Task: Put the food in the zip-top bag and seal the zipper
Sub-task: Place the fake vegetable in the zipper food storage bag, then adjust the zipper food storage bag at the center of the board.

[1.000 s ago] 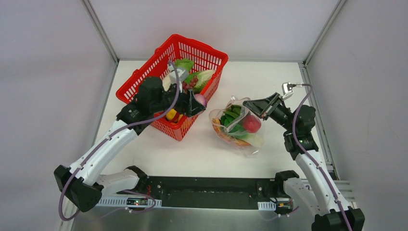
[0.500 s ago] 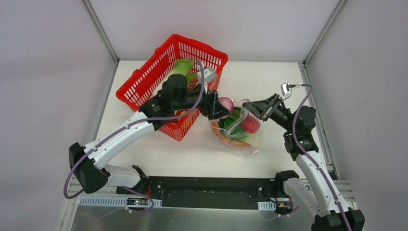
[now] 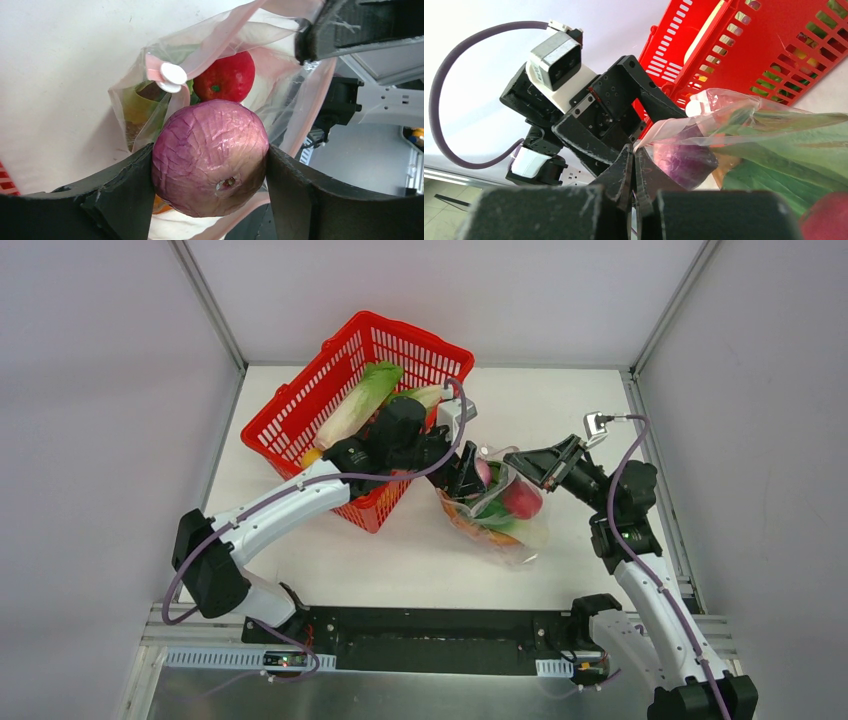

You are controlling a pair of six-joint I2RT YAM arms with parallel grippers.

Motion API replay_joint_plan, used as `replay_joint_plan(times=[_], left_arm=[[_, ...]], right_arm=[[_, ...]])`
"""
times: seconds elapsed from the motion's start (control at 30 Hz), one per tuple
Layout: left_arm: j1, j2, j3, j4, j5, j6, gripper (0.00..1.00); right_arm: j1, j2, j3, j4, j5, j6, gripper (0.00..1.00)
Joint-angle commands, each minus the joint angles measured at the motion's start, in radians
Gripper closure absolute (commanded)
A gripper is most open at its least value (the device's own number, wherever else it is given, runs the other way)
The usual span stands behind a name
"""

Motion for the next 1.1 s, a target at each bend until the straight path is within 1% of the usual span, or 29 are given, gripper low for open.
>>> replay_joint_plan(times=[0.0, 0.03, 0.2, 0.23, 0.3, 0.4, 0.43, 0.5, 0.57, 0.63, 0.7, 0.8, 0.83, 0.93, 1.07], left_arm=[[-0.008, -0.019, 0.07, -0.051, 0.005, 0.059, 0.23], [-0.008, -0.024, 0.07, -0.051, 0.011, 0.059, 0.19], [-0.009, -0.052, 0.06, -0.03, 0.067, 0.066, 0.04], [-0.008, -0.046, 0.067, -0.041, 0.08, 0.074, 0.01], [-0.009, -0.035, 0.087, -0.078, 0.087, 0.087, 0.01], [-0.008, -0.043, 0.086, -0.093, 0.112, 0.104, 0.05], [-0.008, -0.05, 0.087, -0.104, 0.112, 0.108, 0.07], [-0.008, -0.076, 0.072, -0.117, 0.074, 0.114, 0.12], [-0.009, -0.104, 0.052, -0.138, 0.032, 0.14, 0.14], [-0.009, -0.121, 0.052, -0.195, 0.003, 0.183, 0.21], [-0.008, -0.134, 0.064, -0.258, -0.014, 0.226, 0.24], [-0.008, -0.131, 0.085, -0.35, -0.066, 0.28, 0.32], [-0.009, -0.13, 0.088, -0.364, -0.105, 0.288, 0.33], [-0.009, -0.142, 0.047, -0.339, -0.222, 0.281, 0.28], [-0.009, -0.161, 0.001, -0.274, -0.322, 0.199, 0.25]], right_arm=[[-0.004, -0.018, 0.014, 0.123, -0.005, 0.021, 1.0], [-0.004, -0.014, 0.014, 0.124, -0.005, 0.022, 1.0], [-0.004, -0.014, 0.011, 0.135, 0.007, 0.028, 1.0], [-0.004, -0.015, 0.011, 0.135, 0.011, 0.029, 1.0], [-0.004, -0.017, 0.011, 0.135, 0.015, 0.029, 1.0], [-0.004, -0.018, 0.011, 0.135, 0.018, 0.032, 1.0], [-0.004, -0.019, 0.009, 0.135, 0.022, 0.033, 1.0], [-0.004, -0.023, 0.003, 0.135, 0.032, 0.034, 1.0], [-0.003, -0.025, -0.001, 0.136, 0.041, 0.036, 1.0], [-0.003, -0.025, -0.001, 0.139, 0.042, 0.041, 1.0], [-0.003, -0.023, 0.0, 0.141, 0.04, 0.043, 1.0], [-0.004, -0.022, 0.002, 0.145, 0.04, 0.045, 1.0], [-0.004, -0.022, 0.003, 0.148, 0.039, 0.048, 1.0], [-0.003, -0.02, 0.004, 0.165, 0.033, 0.057, 1.0], [-0.003, -0.026, 0.003, 0.164, 0.031, 0.06, 1.0]])
